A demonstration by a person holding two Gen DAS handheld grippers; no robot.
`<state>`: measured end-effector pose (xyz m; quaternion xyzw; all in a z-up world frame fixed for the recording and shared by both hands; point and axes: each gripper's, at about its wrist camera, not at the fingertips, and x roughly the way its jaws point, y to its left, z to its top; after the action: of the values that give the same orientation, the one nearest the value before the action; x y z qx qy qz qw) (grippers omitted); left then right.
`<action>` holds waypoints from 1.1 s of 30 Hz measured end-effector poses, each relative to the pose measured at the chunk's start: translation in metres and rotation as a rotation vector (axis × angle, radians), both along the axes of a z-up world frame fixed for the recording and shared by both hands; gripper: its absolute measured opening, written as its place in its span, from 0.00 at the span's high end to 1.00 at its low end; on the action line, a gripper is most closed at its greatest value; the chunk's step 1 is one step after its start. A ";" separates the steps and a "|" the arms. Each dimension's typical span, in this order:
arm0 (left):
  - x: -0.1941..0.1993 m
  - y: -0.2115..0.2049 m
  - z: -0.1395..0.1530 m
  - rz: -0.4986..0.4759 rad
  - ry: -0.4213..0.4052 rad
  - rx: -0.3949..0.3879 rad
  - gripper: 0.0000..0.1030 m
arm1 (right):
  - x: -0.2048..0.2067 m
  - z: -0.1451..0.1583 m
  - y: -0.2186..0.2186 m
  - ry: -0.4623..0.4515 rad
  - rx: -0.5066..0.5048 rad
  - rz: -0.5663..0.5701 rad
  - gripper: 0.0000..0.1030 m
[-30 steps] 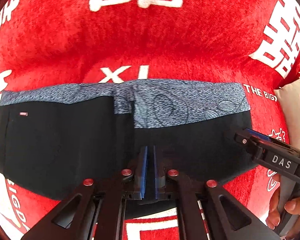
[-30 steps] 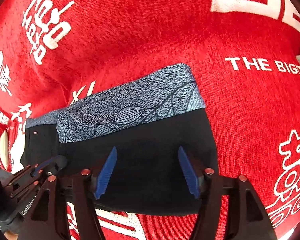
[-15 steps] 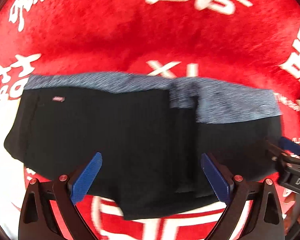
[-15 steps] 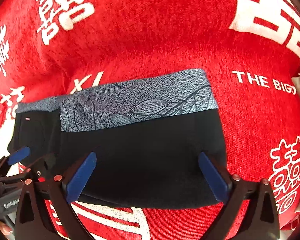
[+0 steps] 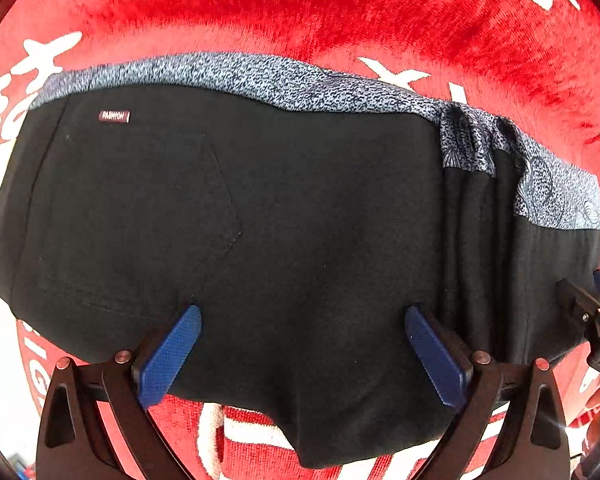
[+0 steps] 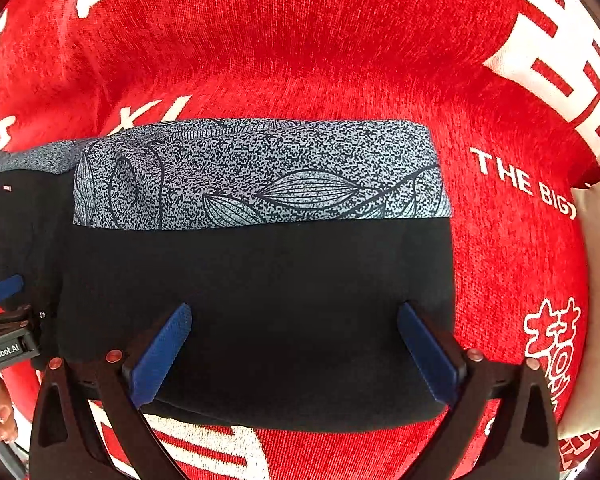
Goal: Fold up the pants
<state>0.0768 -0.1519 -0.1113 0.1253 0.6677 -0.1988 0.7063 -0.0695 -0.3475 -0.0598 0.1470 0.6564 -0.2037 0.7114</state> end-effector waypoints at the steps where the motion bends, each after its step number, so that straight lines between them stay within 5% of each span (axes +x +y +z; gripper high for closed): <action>1: 0.000 0.001 0.000 0.001 0.002 -0.009 0.01 | -0.002 0.000 -0.001 -0.002 0.008 -0.006 0.00; 16: 0.000 0.008 -0.002 -0.002 0.007 -0.060 0.00 | 0.015 -0.007 -0.009 0.048 0.007 -0.030 0.00; 21: -0.003 0.018 0.018 0.017 -0.010 -0.072 0.00 | 0.019 0.004 -0.008 0.054 0.014 -0.058 0.00; 26: -0.014 0.048 0.042 0.039 -0.051 -0.097 0.00 | 0.023 0.032 0.001 -0.075 0.117 -0.097 0.02; 28: -0.016 0.058 0.046 0.048 -0.054 -0.097 0.00 | 0.033 0.040 0.005 -0.137 0.154 -0.084 0.13; 30: -0.017 0.064 0.051 0.057 -0.056 -0.092 0.00 | 0.051 0.044 0.014 -0.179 0.189 -0.058 0.46; 33: -0.018 0.070 0.055 0.073 -0.047 -0.087 0.00 | 0.078 0.033 0.023 -0.190 0.255 -0.036 0.67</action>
<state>0.0590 -0.0819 -0.0565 0.0744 0.6458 -0.1987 0.7334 0.0085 -0.3247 -0.0267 0.2664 0.6038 -0.1169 0.7422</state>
